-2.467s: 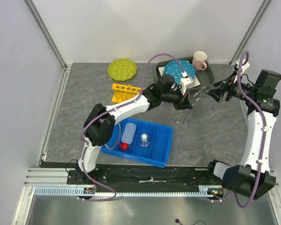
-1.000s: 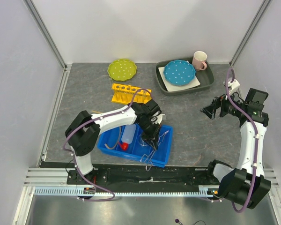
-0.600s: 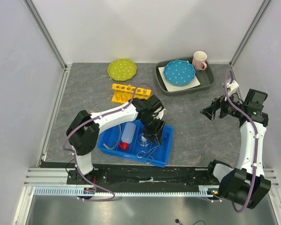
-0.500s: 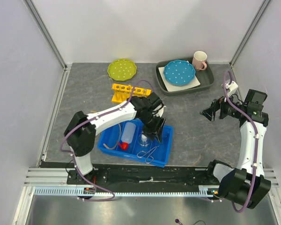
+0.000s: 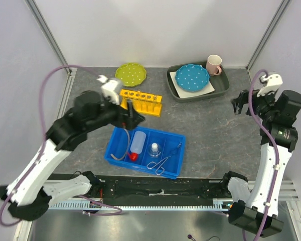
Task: Organize the chemistry lab equipment
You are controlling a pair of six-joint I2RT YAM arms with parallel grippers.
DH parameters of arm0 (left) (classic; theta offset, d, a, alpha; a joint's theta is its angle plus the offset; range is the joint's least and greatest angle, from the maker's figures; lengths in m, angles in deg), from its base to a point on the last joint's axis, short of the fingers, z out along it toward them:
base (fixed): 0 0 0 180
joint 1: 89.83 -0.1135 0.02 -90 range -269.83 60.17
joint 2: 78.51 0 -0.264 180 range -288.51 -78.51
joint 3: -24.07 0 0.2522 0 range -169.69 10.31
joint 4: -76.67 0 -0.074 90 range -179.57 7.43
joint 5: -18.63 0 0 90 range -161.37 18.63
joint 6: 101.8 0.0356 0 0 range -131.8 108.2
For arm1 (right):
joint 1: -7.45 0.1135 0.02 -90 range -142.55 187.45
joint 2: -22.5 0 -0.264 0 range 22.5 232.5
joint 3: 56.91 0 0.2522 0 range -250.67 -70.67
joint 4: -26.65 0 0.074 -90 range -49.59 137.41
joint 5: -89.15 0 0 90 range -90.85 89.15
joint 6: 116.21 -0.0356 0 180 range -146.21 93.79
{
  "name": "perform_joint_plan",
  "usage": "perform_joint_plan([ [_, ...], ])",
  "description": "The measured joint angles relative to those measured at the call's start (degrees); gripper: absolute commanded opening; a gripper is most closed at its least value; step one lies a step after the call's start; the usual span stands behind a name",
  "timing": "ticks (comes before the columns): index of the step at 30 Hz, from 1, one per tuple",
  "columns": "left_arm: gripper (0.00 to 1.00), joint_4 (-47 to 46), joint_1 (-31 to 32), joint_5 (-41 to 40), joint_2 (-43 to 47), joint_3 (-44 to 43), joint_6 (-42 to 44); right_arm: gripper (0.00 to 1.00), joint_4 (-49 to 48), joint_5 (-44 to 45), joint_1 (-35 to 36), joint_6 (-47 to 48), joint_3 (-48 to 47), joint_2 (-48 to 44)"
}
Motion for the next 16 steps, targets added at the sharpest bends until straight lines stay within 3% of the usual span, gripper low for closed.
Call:
perform_joint_plan([
  [3,1.0,0.07,-4.15,-5.16,8.46,1.77,0.24,0.98,-2.97,7.8,0.0,-8.66,-1.38,-1.99],
  [6,1.0,0.09,-4.42,-9.6,15.1,3.41,1.46,0.98,-3.23,13.73,-0.09,-14.21,-5.75,-1.33],
  [16,1.0,1.62,-4.48,-16.44,23.52,6.86,3.5,0.98,-3.08,19.41,-0.11,-19.32,-10.27,-0.44],
])
